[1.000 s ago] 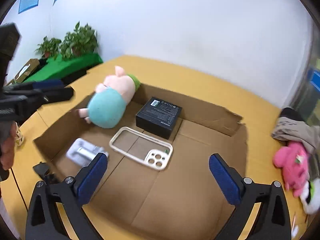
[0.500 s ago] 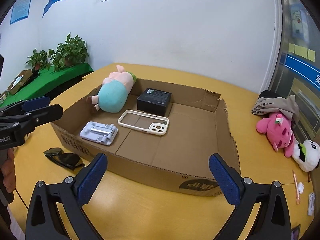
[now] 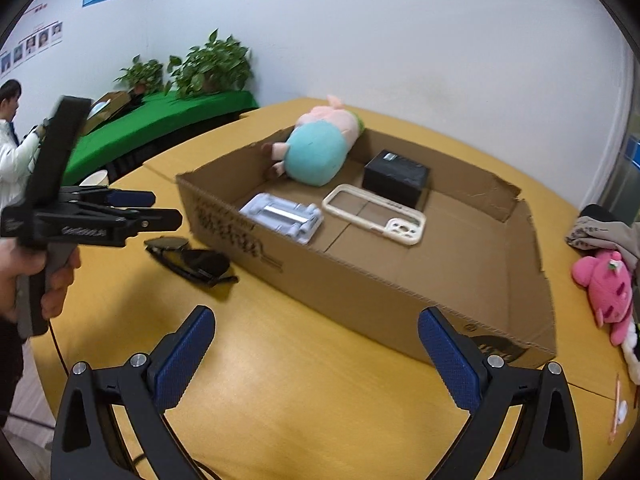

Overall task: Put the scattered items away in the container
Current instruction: 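Move the right tool to the black sunglasses and close on them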

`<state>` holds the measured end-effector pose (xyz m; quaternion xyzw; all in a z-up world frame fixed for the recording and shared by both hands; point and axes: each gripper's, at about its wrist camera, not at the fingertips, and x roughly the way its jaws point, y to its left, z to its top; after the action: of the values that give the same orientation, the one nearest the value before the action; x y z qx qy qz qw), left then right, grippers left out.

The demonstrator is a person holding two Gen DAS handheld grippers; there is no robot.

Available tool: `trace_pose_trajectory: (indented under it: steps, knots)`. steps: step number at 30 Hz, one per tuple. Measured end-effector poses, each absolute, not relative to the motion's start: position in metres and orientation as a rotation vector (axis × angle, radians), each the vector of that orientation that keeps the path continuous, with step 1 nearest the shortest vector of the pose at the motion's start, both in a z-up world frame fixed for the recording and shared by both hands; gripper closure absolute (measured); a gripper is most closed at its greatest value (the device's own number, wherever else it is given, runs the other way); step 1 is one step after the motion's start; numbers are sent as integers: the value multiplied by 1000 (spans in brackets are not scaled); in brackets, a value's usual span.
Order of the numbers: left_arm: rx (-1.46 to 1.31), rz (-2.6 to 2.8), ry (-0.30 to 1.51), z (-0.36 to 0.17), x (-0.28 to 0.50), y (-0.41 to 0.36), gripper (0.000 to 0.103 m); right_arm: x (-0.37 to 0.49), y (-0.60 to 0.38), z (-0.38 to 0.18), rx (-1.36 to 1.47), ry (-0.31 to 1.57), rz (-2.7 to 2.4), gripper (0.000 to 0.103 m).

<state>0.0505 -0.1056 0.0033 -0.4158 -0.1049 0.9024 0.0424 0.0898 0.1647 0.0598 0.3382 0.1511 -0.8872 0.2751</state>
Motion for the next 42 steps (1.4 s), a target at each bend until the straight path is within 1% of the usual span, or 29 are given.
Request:
trace_pose_trajectory:
  steps: [4,7,11,13,15,20,26,31,33,35,36,39,40,42]
  knots:
    - [-1417,2697,-391,-34,35,-131,24,92,159,47,936,401,-2340,0]
    - [-1363,2621,-454,-44,30,-138,23,91,158,43,954,384,-2320,0]
    - [-1318,2523,-335,-47,30,-121,24,94,159,39,963,371,-2299,0]
    - [-1308,2480,-204,-47,33,-102,24,96,161,37,972,357,-2273,0]
    - [-1296,2432,-126,-49,35,-88,24,98,162,31,991,350,-2228,0]
    - [-1253,2309,1,-49,41,-45,24,103,156,15,1031,398,-2147,0]
    - [-1209,2152,99,-49,39,-5,25,97,155,11,995,419,-2098,0]
    - [-1190,2041,113,-48,38,14,25,84,168,-2,1061,460,-2044,0]
    - [-1198,2054,104,-49,40,13,25,83,169,-9,1036,517,-2011,0]
    - [-1208,2073,55,-48,39,9,25,77,169,-17,1030,544,-1992,3]
    - [-1215,2080,29,-48,38,6,25,72,168,-23,1049,539,-1981,6]
    - [-1232,2114,-64,-46,39,-8,25,60,169,-35,1116,482,-1955,21]
    - [-1250,2129,-111,-47,38,-13,26,61,169,-36,1107,476,-1969,24]
    - [-1278,2148,-290,-49,34,-27,25,66,168,-35,1112,458,-1963,25]
